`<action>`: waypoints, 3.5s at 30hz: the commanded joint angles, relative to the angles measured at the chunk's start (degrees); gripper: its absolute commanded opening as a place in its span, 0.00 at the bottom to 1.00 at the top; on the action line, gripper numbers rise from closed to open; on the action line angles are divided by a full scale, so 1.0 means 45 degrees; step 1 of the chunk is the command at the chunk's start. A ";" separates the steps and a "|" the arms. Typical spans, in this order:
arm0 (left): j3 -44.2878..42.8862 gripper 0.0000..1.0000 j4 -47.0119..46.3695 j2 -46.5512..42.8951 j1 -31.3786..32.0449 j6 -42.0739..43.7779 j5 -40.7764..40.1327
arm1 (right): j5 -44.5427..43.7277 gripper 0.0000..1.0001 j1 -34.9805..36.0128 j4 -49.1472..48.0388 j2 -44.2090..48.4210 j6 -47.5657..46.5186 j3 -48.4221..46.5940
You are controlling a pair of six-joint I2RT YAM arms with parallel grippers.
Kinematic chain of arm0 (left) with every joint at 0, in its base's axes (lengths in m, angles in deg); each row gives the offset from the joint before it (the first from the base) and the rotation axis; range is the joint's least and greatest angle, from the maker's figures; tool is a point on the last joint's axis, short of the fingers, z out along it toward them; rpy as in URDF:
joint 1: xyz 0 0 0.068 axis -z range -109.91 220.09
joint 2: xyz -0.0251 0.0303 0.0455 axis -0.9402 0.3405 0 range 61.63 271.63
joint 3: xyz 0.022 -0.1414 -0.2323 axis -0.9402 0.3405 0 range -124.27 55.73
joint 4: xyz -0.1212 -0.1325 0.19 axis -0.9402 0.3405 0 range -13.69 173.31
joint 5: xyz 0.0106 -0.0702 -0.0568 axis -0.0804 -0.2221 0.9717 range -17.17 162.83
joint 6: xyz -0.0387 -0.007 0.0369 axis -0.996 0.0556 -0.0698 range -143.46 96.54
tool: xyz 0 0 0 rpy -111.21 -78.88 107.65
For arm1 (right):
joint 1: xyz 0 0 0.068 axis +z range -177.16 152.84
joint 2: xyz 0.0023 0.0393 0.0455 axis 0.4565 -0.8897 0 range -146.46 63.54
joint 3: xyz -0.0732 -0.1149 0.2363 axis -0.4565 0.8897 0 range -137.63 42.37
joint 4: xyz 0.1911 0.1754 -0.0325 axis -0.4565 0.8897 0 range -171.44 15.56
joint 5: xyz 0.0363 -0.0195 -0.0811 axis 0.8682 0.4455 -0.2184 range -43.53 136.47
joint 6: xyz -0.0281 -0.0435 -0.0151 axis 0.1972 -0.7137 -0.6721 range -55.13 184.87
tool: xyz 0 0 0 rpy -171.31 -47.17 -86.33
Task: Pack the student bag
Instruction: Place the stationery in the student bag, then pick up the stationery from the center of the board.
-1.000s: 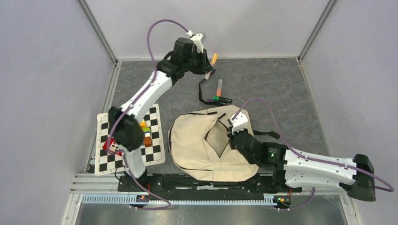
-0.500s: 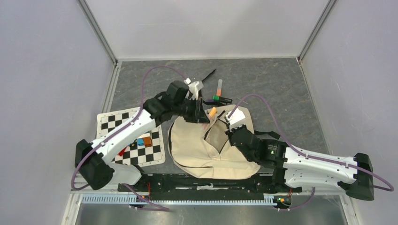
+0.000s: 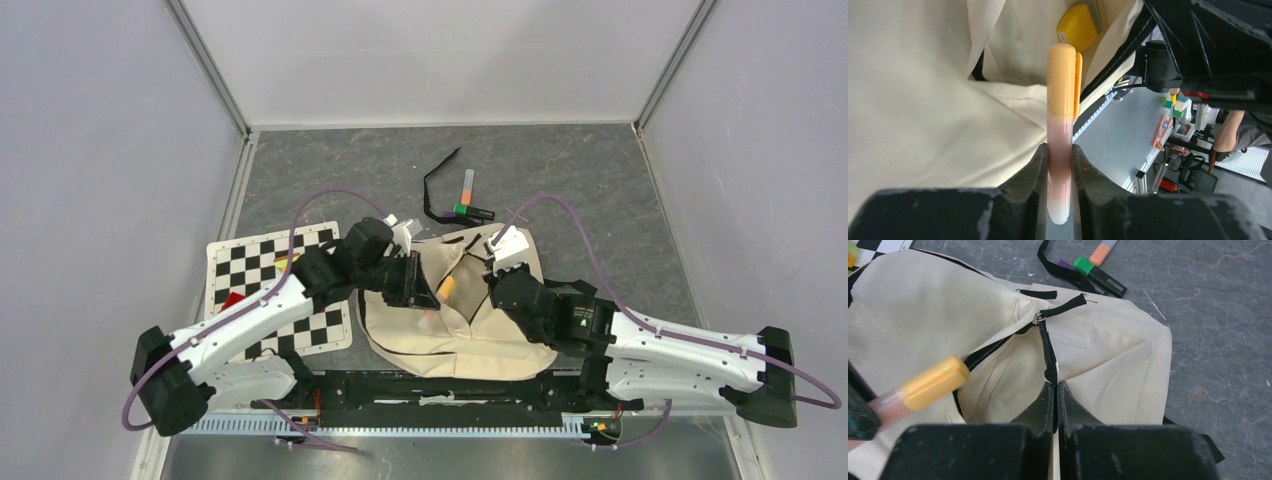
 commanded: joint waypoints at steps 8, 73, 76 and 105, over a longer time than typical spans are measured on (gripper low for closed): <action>-0.0582 0.02 -0.4563 0.3718 0.0726 -0.1421 -0.0365 | -0.0436 0.00 -0.0071 -0.1101 -0.0182 -0.0276 -0.0934; -1.5377 0.85 -0.0130 1.5871 -0.2544 0.4479 -0.4590 | 0.2788 0.00 -0.0069 0.0211 0.0741 0.3535 0.3135; -1.6538 0.80 0.0353 1.6907 -0.2550 0.4402 -0.5057 | 0.2754 0.00 -0.0070 0.0197 0.0808 0.3589 0.3189; -1.7734 0.34 0.2148 1.8495 -0.2019 0.6579 -0.6869 | 0.2038 0.00 -0.0067 0.0416 0.1448 0.3494 0.3116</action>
